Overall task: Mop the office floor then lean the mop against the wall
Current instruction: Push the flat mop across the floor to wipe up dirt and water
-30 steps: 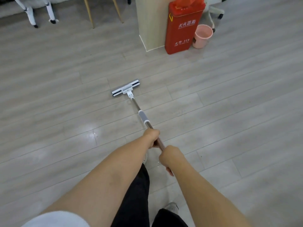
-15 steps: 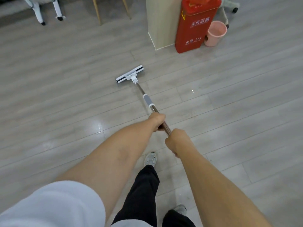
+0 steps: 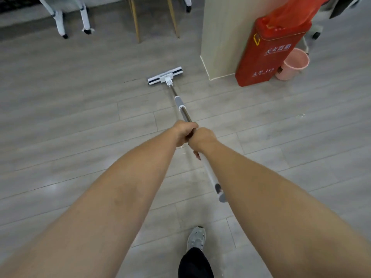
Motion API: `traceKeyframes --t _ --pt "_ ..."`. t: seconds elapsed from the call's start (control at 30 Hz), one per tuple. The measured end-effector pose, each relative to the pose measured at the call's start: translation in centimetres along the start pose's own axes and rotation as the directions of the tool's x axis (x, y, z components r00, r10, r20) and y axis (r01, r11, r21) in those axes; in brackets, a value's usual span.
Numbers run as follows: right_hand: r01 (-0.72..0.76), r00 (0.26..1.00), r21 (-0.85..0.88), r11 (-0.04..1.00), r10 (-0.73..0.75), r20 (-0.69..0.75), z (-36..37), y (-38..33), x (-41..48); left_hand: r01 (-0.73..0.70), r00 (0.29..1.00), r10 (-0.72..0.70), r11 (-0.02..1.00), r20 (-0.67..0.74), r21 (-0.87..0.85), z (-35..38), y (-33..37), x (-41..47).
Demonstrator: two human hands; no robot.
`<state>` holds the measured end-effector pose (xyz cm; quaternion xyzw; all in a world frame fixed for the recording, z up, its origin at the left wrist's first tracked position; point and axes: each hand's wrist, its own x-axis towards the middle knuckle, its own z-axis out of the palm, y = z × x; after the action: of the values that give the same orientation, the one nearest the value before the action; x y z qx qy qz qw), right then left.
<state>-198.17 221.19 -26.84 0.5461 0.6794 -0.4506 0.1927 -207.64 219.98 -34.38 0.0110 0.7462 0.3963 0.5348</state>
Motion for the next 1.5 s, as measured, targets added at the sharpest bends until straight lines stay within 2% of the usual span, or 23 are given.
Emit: traceKeyframes --t 0.1,0.2,0.3,0.4,0.53,0.67,0.87,1.07,1.2,1.33,1.43,1.5 --pt "-0.030 0.998 -0.052 0.998 0.033 0.045 1.9 -0.4 2.4 0.024 1.000 -0.024 0.999 0.014 0.036 -1.0 -1.0 2.7" --pt "-0.095 0.992 0.000 0.995 0.095 0.084 3.2 1.5 2.7 0.033 0.999 -0.032 0.994 -0.013 0.101 -0.4 -2.8 3.3" --pt "-0.158 0.971 0.165 0.974 0.123 0.205 4.4 4.5 2.7 0.050 0.998 -0.046 0.993 -0.042 0.110 0.8 -4.7 3.1" --pt "-0.234 0.956 0.319 0.918 0.158 0.248 5.6 7.1 2.2 0.048 0.996 -0.035 0.986 -0.085 0.162 1.6 -6.4 2.6" --pt "-0.273 0.947 0.261 0.926 0.211 0.241 7.3 9.3 0.5 0.059 0.993 -0.036 0.974 -0.108 0.218 2.5 -8.6 0.7" --pt "-0.246 0.943 0.145 0.958 0.202 0.265 8.6 12.7 -2.7 0.079 0.994 -0.055 0.956 -0.093 0.283 4.1 -11.7 -2.7" --pt "-0.229 0.937 0.046 0.972 0.207 0.281 10.3 21.2 -10.3 0.078 0.996 -0.064 0.946 -0.055 0.314 8.4 -19.0 -10.7" --pt "-0.210 0.940 0.058 0.976 0.186 0.286 12.4 32.6 -22.5 0.083 0.997 -0.078 0.957 -0.029 0.276 14.4 -29.3 -22.2" --pt "-0.256 0.920 0.147 0.955 0.194 0.341 13.5 41.0 -31.0 0.091 0.996 -0.086 0.957 -0.031 0.276 18.8 -37.2 -30.4" --pt "-0.234 0.907 0.000 0.972 0.218 0.360 14.8 48.5 -39.0 0.110 0.994 -0.108 0.960 -0.022 0.259 22.8 -43.7 -39.0" --pt "-0.276 0.913 0.094 0.957 0.230 0.337 15.0 52.1 -42.7 0.129 0.991 -0.130 0.967 -0.011 0.219 24.6 -46.4 -43.4" --pt "-0.270 0.917 0.085 0.959 0.230 0.326 14.7 52.6 -44.5 0.131 0.991 -0.128 0.971 -0.029 0.200 25.0 -46.9 -44.9"
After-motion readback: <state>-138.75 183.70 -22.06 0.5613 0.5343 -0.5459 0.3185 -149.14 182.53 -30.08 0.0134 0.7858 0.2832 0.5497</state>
